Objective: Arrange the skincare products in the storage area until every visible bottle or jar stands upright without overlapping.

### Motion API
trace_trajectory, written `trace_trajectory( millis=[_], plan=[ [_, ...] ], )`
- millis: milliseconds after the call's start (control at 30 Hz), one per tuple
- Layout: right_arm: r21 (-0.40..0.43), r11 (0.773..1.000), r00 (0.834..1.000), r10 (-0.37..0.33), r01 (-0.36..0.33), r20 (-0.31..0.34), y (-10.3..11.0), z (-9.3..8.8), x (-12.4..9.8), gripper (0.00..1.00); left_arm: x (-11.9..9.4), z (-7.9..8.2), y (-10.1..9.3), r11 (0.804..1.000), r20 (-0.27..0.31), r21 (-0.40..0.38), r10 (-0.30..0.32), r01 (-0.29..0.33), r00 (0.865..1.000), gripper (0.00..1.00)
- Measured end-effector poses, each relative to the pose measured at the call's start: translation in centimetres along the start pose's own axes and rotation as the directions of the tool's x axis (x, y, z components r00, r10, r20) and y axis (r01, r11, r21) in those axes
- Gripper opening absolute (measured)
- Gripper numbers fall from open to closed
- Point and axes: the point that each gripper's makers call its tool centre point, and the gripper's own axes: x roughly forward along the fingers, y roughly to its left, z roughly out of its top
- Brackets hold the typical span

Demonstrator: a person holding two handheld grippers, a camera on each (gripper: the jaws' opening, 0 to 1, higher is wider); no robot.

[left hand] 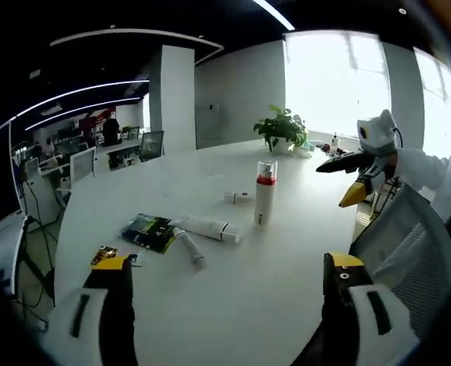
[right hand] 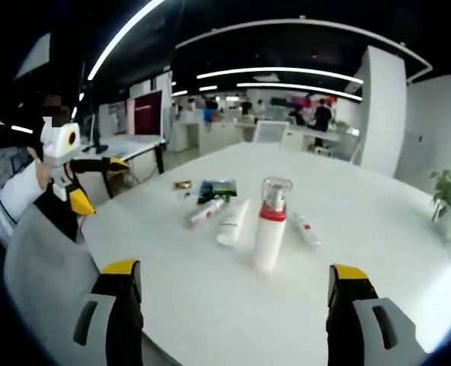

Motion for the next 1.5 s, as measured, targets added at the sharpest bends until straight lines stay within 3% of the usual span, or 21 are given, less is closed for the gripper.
trace_trajectory(
  millis=[400,700,900,1133,1233,1333,1500],
  plan=[
    [-0.024,1.000,1.000,0.007,-0.007,0.003,0.8,0.9,0.3,1.00,1.5,1.3,-0.4,1.000,0.036,0.003,-0.004,0.004,0.999,0.95],
    [-0.035,0.999,0.999,0.028,-0.029,-0.016,1.6,0.7,0.9,1.00,2.6,2.0,-0.2,1.000,0.048,-0.003,-0.013,0.013,0.999,0.71],
    [-0.031,0.997,0.998,0.069,-0.069,-0.016,2.7,1.2,1.5,0.99,3.4,1.9,0.3,1.000,0.054,-0.028,0.015,-0.014,0.998,0.64],
    [-0.067,0.987,0.988,0.139,-0.144,-0.066,5.1,1.4,3.0,0.89,3.8,0.7,1.6,0.999,0.034,-0.034,0.042,-0.040,0.999,0.64],
    [-0.085,0.981,0.983,0.169,-0.175,-0.074,6.1,1.8,4.0,0.82,3.5,0.9,1.5,0.999,0.030,-0.026,0.046,-0.045,0.999,0.64],
    [-0.162,0.967,0.977,0.183,-0.198,-0.106,7.0,2.3,5.2,0.79,3.5,0.7,1.6,0.999,0.025,-0.023,0.048,-0.048,0.999,0.64],
    [-0.169,0.960,0.971,0.204,-0.223,-0.123,7.6,3.2,7.6,0.66,3.0,0.5,2.4,0.997,0.026,0.000,0.078,-0.078,0.997,0.64]
  ],
)
